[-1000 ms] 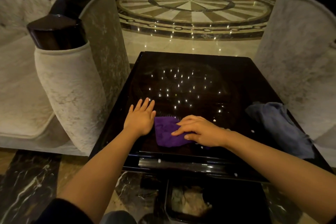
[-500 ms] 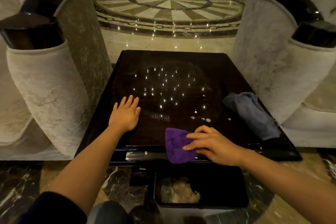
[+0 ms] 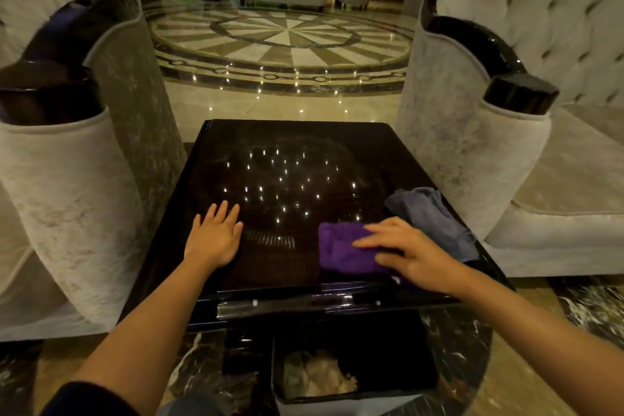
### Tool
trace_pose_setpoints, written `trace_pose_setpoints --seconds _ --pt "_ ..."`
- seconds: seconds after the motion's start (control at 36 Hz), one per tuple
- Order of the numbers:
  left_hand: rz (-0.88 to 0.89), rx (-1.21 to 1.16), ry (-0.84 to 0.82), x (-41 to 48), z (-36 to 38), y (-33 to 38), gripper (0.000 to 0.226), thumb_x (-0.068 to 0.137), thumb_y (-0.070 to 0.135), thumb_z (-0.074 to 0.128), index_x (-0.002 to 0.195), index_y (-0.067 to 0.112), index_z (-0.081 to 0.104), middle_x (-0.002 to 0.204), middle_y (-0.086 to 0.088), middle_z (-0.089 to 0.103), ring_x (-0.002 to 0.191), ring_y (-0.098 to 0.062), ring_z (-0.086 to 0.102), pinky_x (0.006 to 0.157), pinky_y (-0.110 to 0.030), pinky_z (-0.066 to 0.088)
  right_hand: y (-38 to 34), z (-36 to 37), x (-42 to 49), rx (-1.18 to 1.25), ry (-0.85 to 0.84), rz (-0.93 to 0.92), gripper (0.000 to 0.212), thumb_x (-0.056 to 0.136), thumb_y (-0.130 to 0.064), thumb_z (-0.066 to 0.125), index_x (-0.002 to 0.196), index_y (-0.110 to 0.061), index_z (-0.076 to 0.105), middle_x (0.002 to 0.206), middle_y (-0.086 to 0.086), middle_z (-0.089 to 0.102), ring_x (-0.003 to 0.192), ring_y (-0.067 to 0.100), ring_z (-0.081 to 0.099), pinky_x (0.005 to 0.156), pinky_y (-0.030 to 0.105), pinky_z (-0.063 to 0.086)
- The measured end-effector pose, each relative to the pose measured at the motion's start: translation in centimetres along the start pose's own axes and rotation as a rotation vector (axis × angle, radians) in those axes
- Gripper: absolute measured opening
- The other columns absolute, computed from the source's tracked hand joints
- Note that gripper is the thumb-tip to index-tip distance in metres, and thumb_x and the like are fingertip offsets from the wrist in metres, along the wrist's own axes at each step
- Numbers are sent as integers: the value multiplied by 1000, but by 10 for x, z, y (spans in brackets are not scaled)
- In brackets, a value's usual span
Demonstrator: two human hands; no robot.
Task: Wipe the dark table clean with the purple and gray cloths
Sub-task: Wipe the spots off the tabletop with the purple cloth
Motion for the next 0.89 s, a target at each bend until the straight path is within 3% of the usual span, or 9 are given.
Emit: trace_pose_setpoints --seconds 0.11,0.19,0.31,0.47,0.69,0.89 --pt "-1 -2 2 0 0 -1 52 101 34 17 149 18 8 159 -6 4 147 -24 1 119 -43 6 16 -31 22 29 137 93 47 83 5 57 120 -23 51 124 10 55 115 15 41 100 24 24" --pt "1 -7 0 1 0 -1 52 101 35 17 149 19 8 160 -6 4 147 -24 1 119 -43 6 40 -41 37 105 230 213 42 85 5 52 124 -11 52 128 16 52 119 21 46 97 20 27" --pt "-1 3 1 3 2 -3 52 100 36 16 149 20 8 160 -5 5 147 -24 1 119 -43 6 80 -34 46 60 332 430 41 89 -1 47 129 -8 45 134 21 47 122 31 45 102 32 32" --pt "-4 10 0 8 5 -5 52 100 36 16 149 21 7 160 -4 4 147 -23 0 119 -42 6 116 -7 42 -255 275 592 43 94 -13 39 137 -11 32 138 23 41 123 42 38 100 48 35" --pt "-3 -1 7 8 5 -6 52 100 36 17 149 21 7 160 -4 3 147 -23 -1 120 -42 4 130 -7 59 -373 263 644 47 96 -22 33 140 -8 23 142 24 34 126 43 32 102 47 32" --pt "-15 -3 6 6 5 -4 51 101 35 16 149 20 6 160 -4 2 147 -22 -1 119 -41 3 136 6 100 -466 31 549 42 96 -19 30 137 -8 29 153 14 17 140 35 11 113 46 17"
Point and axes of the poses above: each hand's wrist, its own x-axis towards the middle knuckle, its own z-axis out of the palm, y = z × x, the point moved 9 cm from there along x, towards the middle knuckle
